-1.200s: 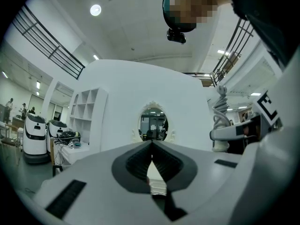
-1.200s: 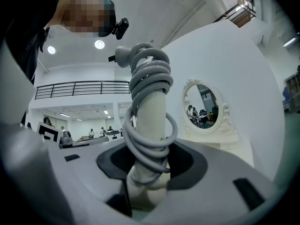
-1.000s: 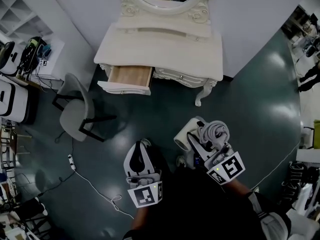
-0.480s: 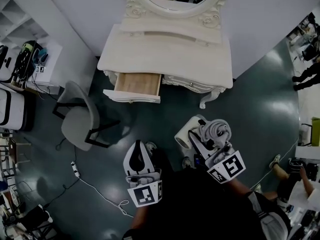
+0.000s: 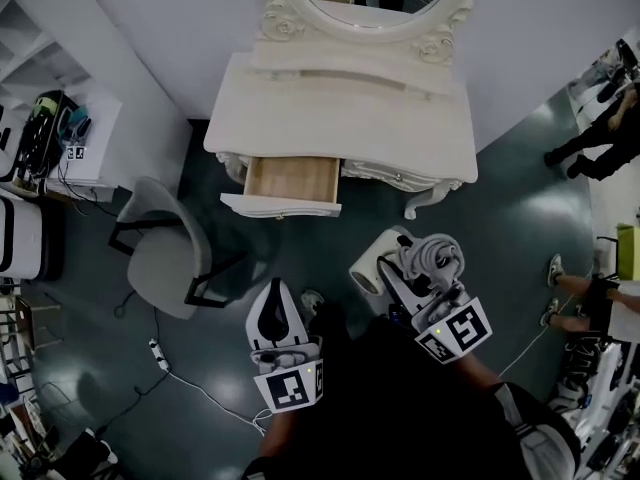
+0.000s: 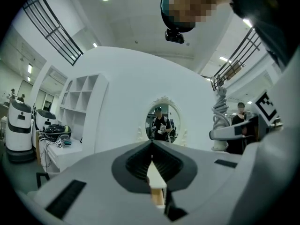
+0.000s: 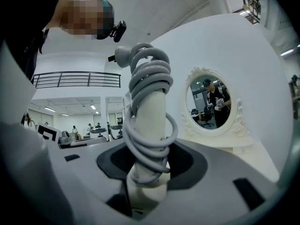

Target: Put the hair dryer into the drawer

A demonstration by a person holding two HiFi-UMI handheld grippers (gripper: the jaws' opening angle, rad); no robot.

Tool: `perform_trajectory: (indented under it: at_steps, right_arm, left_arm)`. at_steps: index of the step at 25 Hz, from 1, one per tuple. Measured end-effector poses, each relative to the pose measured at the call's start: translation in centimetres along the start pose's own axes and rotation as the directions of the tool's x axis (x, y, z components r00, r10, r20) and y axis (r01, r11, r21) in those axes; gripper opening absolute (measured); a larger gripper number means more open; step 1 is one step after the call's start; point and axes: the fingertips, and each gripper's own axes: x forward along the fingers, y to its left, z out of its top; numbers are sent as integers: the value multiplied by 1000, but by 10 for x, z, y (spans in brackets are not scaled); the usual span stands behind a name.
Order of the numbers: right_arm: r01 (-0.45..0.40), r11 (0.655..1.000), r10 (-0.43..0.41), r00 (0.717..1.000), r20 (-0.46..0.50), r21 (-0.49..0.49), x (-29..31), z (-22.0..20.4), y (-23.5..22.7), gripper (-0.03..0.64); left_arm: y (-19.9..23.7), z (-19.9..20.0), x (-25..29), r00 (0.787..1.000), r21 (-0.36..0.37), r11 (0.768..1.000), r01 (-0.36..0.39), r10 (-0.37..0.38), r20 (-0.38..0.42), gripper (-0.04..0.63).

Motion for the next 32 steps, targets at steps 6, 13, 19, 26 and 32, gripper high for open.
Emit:
perform_trajectory:
  at_steps: [6, 13, 19, 26, 32]
  right_arm:
    - [20, 1000, -20, 1000, -1, -8, 30, 0, 10, 192]
    - [11, 1000, -10, 1000, 7, -10, 59, 3, 14, 192]
    - [-16, 1000, 16, 1000, 13, -6, 91, 4, 9, 192]
    - [-56, 998, 56, 998, 0, -11, 146, 4, -11, 192]
    - [-96, 995, 95, 995, -22, -14, 191, 5, -40, 192]
  left_arm:
    - [34, 4, 13, 1000, 2, 1000, 12, -12, 5, 23]
    - [55, 1, 21, 1000, -11, 1000, 1, -1, -5, 23]
    - [73, 2, 36, 1000, -11, 1000, -26, 26, -3, 23]
    - [91, 2, 79, 998, -2, 998, -60, 60, -10, 23]
    - [95, 0, 127, 996, 10, 996, -85, 85, -25, 23]
